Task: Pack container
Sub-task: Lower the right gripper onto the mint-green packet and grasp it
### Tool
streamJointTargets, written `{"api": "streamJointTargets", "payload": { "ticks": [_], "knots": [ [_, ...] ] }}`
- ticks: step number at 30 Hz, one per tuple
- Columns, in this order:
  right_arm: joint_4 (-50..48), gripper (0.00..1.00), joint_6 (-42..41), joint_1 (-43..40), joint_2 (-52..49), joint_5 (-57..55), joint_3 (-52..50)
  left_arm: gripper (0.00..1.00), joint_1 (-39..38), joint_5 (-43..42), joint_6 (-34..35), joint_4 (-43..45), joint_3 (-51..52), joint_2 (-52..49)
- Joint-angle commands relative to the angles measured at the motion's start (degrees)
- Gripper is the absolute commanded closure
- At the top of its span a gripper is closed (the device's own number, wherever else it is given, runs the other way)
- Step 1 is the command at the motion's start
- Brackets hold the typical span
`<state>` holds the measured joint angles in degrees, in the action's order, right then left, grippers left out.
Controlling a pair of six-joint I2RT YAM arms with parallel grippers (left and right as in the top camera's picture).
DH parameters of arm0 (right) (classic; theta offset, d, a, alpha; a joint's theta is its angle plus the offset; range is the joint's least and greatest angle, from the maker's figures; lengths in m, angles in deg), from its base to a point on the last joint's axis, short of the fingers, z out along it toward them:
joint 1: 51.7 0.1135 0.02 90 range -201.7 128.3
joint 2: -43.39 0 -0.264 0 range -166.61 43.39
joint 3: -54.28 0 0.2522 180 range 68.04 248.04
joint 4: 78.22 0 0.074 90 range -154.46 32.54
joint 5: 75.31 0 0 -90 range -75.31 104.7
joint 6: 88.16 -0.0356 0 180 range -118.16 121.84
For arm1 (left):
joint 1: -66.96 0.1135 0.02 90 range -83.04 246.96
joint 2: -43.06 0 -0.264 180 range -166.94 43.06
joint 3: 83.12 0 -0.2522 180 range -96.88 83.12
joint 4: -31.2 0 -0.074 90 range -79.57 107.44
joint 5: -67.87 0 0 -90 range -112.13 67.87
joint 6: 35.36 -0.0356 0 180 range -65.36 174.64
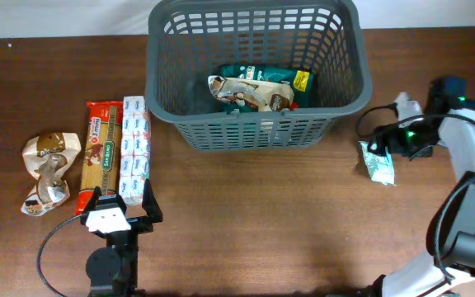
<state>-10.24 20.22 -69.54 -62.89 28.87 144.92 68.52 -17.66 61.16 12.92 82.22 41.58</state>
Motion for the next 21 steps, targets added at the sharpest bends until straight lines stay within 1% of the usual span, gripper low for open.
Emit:
{"api": "streamJointTargets", "payload": {
  "ticks": [1, 6, 8, 11, 13, 14, 15, 16, 17, 18, 21],
  "knots": [
    [-0.5, 0.16, 2.4, 2.1, -1.6, -4.0, -1.2, 0.01, -0.2, -0.4, 0.3, 0.2, 0.4, 0.3],
    [-0.7, 0.16, 2.4, 2.3, -3.8, -5.5, -1.4, 0.01, -0.2, -0.4, 0.3, 0.2, 0.4, 0.3],
    [-0.7, 0.18, 2.4, 2.3, -4.9, -6.1, -1.5, 0.01, -0.2, -0.4, 0.3, 0.2, 0.4, 0.3],
    [-1.2, 0.23, 2.1, 2.4, -6.8, -6.1, -1.6, 0.01, -0.2, -0.4, 0.3, 0.2, 0.4, 0.3],
    [-1.1, 0.31, 1.9, 2.5, -8.7, -6.0, -1.8, 0.01, -0.2, -0.4, 0.3, 0.2, 0.4, 0.3],
    [-1.1, 0.33, 1.4, 2.5, -9.2, -6.1, -1.8, 0.01, -0.2, -0.4, 0.3, 0.2, 0.4, 0.3],
    [-1.2, 0.42, 0.8, 2.4, -9.6, -6.0, -1.8, 0.01, -0.2, -0.4, 0.3, 0.2, 0.4, 0.3],
    [-1.5, 0.66, -0.4, 2.4, -9.9, -6.0, -1.8, 0.01, -0.2, -0.4, 0.3, 0.2, 0.4, 0.3],
    [-2.0, 0.85, -1.7, 2.4, -9.9, -5.8, -1.8, 0.01, -0.2, -0.4, 0.3, 0.2, 0.4, 0.3],
    [-2.2, 0.96, -2.7, 2.3, -9.9, -5.8, -1.8, 0.01, -0.2, -0.4, 0.3, 0.2, 0.4, 0.3],
    [-1.7, 0.96, -5.3, 1.4, -9.5, -5.3, -0.2, 0.01, -0.2, -0.4, 0.3, 0.2, 0.4, 0.3]
  ]
}}
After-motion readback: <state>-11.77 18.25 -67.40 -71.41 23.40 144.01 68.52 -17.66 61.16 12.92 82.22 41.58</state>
